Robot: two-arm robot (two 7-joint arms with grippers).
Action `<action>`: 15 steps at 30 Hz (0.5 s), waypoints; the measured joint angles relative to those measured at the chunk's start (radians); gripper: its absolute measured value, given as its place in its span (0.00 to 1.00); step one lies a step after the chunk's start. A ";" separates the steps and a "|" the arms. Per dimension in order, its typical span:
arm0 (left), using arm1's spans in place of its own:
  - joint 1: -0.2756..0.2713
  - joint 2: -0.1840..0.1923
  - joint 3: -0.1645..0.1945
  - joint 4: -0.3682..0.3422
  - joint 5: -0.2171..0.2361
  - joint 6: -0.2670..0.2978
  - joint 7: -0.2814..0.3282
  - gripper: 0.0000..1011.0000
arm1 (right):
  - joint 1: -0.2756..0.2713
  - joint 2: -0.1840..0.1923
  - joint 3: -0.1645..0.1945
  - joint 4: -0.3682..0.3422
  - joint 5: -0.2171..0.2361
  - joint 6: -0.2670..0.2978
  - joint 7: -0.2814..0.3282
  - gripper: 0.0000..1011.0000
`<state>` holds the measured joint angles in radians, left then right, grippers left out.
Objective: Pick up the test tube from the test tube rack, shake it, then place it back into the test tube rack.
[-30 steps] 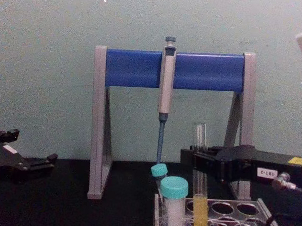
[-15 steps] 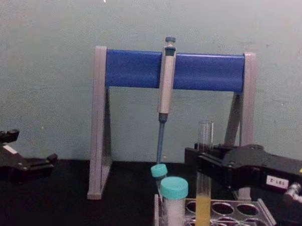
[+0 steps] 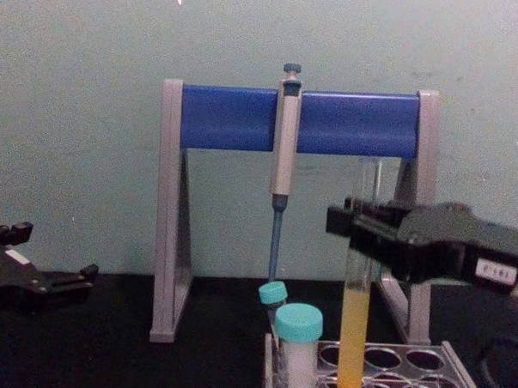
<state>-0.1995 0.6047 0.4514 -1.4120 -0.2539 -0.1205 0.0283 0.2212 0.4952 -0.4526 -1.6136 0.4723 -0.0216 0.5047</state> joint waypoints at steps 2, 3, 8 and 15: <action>0.000 0.000 0.000 0.000 0.000 0.000 0.000 0.99 | -0.001 0.000 0.008 -0.010 0.000 -0.002 -0.001 0.23; 0.000 0.000 0.000 0.000 0.000 0.000 0.000 0.99 | -0.001 0.000 0.011 -0.013 0.000 -0.003 -0.001 0.23; 0.000 0.000 0.000 0.000 0.000 0.000 0.000 0.99 | 0.007 -0.001 0.036 -0.031 0.003 -0.013 -0.007 0.23; 0.000 0.000 0.000 0.000 0.000 0.000 0.000 0.99 | 0.043 -0.018 0.054 -0.012 0.003 -0.011 -0.016 0.23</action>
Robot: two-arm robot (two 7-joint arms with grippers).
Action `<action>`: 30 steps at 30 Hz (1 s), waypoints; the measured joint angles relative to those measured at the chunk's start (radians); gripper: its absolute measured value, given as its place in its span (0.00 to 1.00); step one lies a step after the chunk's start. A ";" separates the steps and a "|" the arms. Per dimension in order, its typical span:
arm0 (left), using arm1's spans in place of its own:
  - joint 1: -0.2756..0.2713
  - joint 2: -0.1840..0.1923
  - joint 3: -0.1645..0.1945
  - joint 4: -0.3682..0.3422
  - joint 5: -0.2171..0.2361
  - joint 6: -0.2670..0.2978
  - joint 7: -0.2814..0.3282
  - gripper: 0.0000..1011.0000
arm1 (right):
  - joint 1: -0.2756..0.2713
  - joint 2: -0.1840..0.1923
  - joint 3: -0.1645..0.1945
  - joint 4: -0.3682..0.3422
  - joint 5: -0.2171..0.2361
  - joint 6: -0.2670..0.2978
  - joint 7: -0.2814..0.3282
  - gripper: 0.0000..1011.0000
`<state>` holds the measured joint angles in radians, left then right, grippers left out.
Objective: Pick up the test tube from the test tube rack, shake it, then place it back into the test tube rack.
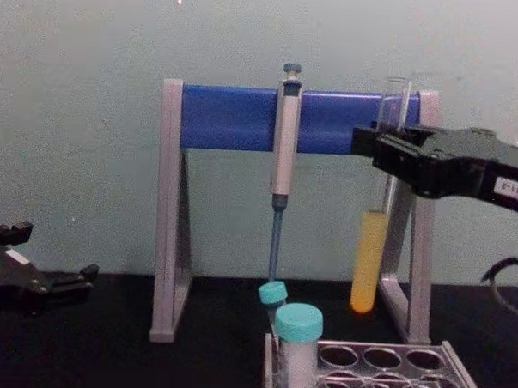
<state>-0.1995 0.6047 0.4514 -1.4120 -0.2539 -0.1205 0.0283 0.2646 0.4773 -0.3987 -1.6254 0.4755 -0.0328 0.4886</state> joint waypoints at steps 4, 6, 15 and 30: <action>0.000 0.000 0.000 0.000 0.000 0.000 0.000 0.99 | 0.019 -0.011 0.001 0.022 -0.001 0.007 -0.002 0.23; 0.000 0.000 0.000 0.000 0.000 0.000 0.000 0.99 | 0.028 -0.018 0.001 0.036 -0.001 0.010 -0.004 0.23; 0.000 0.000 0.000 0.000 0.000 0.000 0.000 0.99 | 0.040 -0.028 0.003 0.059 -0.007 0.016 -0.012 0.23; 0.000 0.000 0.000 0.000 0.000 0.000 0.000 0.99 | -0.063 0.038 0.067 -0.049 -0.011 0.050 -0.051 0.23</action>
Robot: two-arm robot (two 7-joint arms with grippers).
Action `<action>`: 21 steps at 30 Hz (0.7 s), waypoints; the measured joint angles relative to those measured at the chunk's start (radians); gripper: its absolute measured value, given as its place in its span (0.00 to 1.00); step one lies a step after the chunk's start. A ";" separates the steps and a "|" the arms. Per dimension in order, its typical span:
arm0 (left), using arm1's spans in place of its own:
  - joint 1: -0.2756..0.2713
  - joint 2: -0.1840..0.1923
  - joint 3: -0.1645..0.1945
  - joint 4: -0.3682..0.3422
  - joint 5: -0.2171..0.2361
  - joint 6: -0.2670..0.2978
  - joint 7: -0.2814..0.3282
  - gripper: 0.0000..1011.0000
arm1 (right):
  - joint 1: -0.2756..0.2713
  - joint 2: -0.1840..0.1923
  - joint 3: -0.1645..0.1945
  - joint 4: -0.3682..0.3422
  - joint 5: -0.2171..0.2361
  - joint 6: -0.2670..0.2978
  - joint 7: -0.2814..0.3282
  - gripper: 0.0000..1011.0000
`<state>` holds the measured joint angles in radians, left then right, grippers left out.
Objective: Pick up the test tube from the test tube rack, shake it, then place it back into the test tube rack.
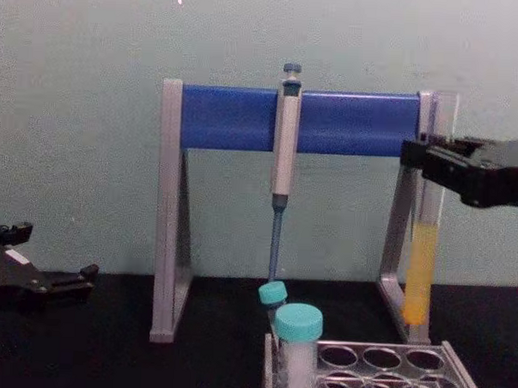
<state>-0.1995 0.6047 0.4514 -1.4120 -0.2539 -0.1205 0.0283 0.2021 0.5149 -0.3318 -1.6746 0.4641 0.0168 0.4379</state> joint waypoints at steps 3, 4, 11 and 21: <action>0.000 0.000 0.000 0.000 0.000 0.000 0.000 0.99 | -0.019 0.009 0.003 -0.024 0.013 0.011 0.008 0.23; 0.000 0.000 0.000 0.000 0.000 0.000 0.000 0.99 | -0.026 0.011 0.002 -0.033 0.023 0.016 0.016 0.23; 0.000 0.000 0.000 0.000 0.000 0.000 0.000 0.99 | -0.005 -0.011 -0.032 -0.017 0.060 0.017 0.058 0.23; 0.000 0.000 0.000 0.000 0.000 0.000 0.000 0.99 | 0.080 -0.075 -0.062 0.087 0.033 -0.057 0.045 0.23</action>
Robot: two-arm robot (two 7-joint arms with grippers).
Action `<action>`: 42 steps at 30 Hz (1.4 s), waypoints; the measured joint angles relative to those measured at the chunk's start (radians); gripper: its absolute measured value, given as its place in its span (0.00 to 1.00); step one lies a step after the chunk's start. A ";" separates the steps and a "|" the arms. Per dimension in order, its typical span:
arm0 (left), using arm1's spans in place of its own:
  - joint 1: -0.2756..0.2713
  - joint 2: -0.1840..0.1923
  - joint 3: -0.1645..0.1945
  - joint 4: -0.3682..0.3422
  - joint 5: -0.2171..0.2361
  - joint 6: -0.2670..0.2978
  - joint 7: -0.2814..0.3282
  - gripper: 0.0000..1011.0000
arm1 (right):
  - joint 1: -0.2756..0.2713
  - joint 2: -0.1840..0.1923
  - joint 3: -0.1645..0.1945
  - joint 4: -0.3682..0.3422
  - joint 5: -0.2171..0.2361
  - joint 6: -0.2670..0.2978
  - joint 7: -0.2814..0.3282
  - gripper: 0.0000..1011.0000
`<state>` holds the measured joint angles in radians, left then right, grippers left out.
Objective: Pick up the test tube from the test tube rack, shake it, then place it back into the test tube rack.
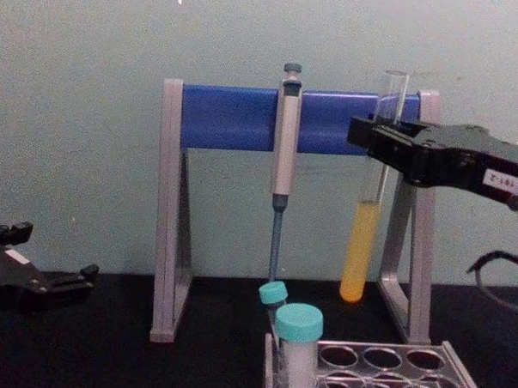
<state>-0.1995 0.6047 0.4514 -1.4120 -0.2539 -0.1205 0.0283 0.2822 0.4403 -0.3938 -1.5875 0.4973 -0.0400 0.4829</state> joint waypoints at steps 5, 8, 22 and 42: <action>0.000 0.000 0.000 0.000 0.000 0.000 0.000 0.99 | 0.014 -0.014 0.004 0.025 -0.022 -0.016 -0.020 0.23; 0.000 0.000 0.000 0.000 0.000 0.000 0.000 0.99 | 0.015 -0.016 0.010 0.030 -0.030 -0.016 -0.027 0.23; 0.000 0.000 0.000 0.000 0.000 0.000 0.000 0.99 | -0.042 0.047 0.048 -0.051 -0.112 0.038 -0.072 0.23; 0.000 0.000 0.000 0.000 0.000 0.000 0.000 0.99 | -0.043 0.009 0.024 -0.050 0.026 0.042 0.023 0.23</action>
<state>-0.1995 0.6047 0.4514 -1.4120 -0.2539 -0.1205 0.0283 0.2390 0.4491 -0.3702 -1.6372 0.5237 0.0019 0.5060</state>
